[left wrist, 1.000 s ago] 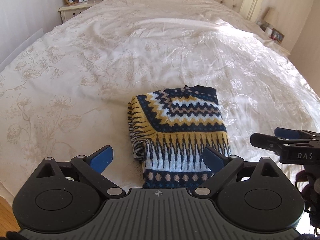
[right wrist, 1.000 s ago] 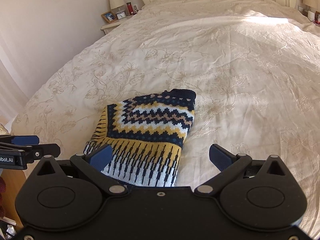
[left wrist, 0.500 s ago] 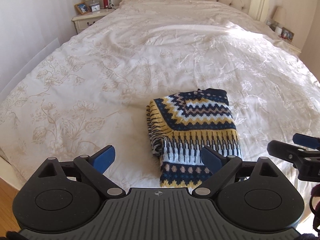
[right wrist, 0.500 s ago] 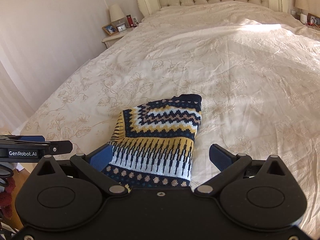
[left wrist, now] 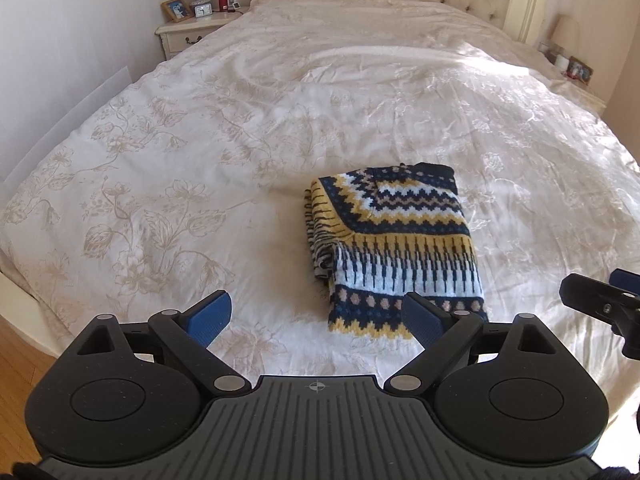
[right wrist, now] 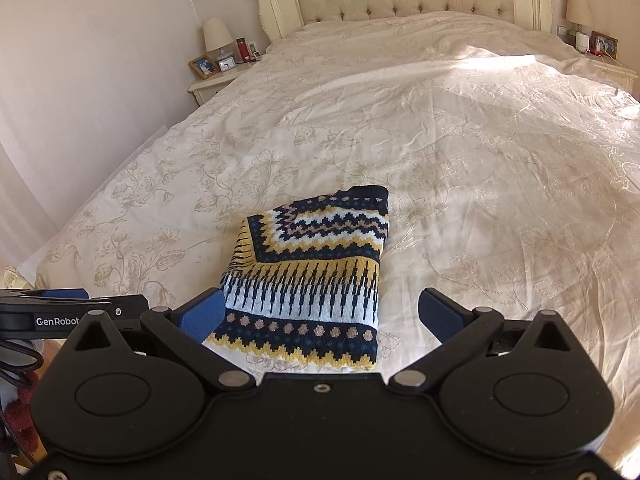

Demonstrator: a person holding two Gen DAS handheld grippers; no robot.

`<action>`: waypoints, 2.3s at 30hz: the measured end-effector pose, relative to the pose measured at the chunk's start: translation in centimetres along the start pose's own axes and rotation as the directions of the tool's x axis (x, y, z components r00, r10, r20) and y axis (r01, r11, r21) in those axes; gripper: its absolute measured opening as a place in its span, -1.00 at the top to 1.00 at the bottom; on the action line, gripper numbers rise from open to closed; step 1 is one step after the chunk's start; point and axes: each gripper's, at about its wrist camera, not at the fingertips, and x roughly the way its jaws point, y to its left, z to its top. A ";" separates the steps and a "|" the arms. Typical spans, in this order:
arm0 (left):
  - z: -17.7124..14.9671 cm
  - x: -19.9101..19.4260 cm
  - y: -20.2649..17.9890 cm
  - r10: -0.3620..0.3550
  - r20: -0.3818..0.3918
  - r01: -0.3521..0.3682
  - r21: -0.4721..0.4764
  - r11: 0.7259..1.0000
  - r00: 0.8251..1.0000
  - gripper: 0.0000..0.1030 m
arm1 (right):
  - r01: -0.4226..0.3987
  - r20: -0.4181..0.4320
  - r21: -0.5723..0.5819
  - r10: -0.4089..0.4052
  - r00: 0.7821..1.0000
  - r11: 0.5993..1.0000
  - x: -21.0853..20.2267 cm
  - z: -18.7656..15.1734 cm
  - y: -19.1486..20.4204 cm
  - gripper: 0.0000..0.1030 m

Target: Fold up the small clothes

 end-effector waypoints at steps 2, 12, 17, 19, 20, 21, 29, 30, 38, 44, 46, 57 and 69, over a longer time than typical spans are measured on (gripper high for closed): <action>-0.2 -0.3 0.0 0.009 0.001 -0.009 0.010 1.000 1.000 -0.80 | 0.003 -0.011 0.010 -0.003 1.000 1.000 -0.2 -0.3 0.3 -0.99; -1.4 -1.4 0.2 0.032 -0.004 -0.032 0.024 0.999 0.999 -0.80 | 0.058 -0.008 0.018 -0.058 0.998 0.998 -1.4 -1.1 1.7 -0.99; -2.0 -1.9 0.5 0.017 -0.018 -0.017 0.005 1.000 1.000 -0.80 | 0.040 -0.034 0.054 -0.038 0.999 0.998 -1.7 -1.7 1.4 -0.99; -2.2 -2.1 0.6 0.011 -0.020 -0.011 -0.002 1.000 1.000 -0.80 | 0.038 -0.041 0.060 -0.036 0.999 0.997 -1.9 -2.0 1.4 -0.99; -2.3 -2.1 0.5 0.009 -0.021 -0.009 -0.002 1.000 1.000 -0.80 | 0.039 -0.043 0.060 -0.036 0.998 0.997 -2.0 -2.1 1.4 -0.99; -2.3 -2.2 0.5 0.007 -0.022 -0.008 -0.002 1.000 1.000 -0.80 | 0.037 -0.047 0.058 -0.035 0.998 0.998 -2.1 -2.1 1.4 -0.99; -2.9 -2.6 -0.2 -0.005 -0.030 0.005 0.012 1.000 1.000 -0.80 | 0.038 -0.051 0.052 -0.035 0.998 0.998 -2.6 -2.6 1.6 -0.99; -3.0 -2.6 -0.2 -0.006 -0.031 0.006 0.015 1.000 1.000 -0.80 | 0.037 -0.051 0.053 -0.035 0.998 0.998 -2.6 -2.6 1.6 -0.99; -3.2 -2.7 -0.5 -0.006 -0.032 0.007 0.025 1.000 0.999 -0.80 | 0.030 -0.050 0.057 -0.027 0.998 0.998 -3.0 -3.1 1.6 -0.99; -3.3 -2.8 -0.6 -0.006 -0.035 0.006 0.024 1.000 0.999 -0.80 | 0.030 -0.050 0.058 -0.027 0.998 0.998 -3.0 -3.2 1.6 -0.99; -3.3 -2.8 -0.6 -0.005 -0.035 0.005 0.024 1.000 0.999 -0.80 | 0.030 -0.050 0.057 -0.027 0.998 0.998 -3.0 -3.2 1.5 -0.99; -3.4 -2.8 -0.5 -0.004 -0.037 0.005 0.021 1.000 0.999 -0.80 | 0.031 -0.052 0.059 -0.028 0.998 0.998 -3.0 -3.3 1.4 -0.99; -3.3 -2.8 -0.6 0.001 -0.037 0.000 0.021 1.000 0.999 -0.80 | 0.030 -0.054 0.065 -0.026 0.998 0.997 -2.9 -3.6 1.4 -0.99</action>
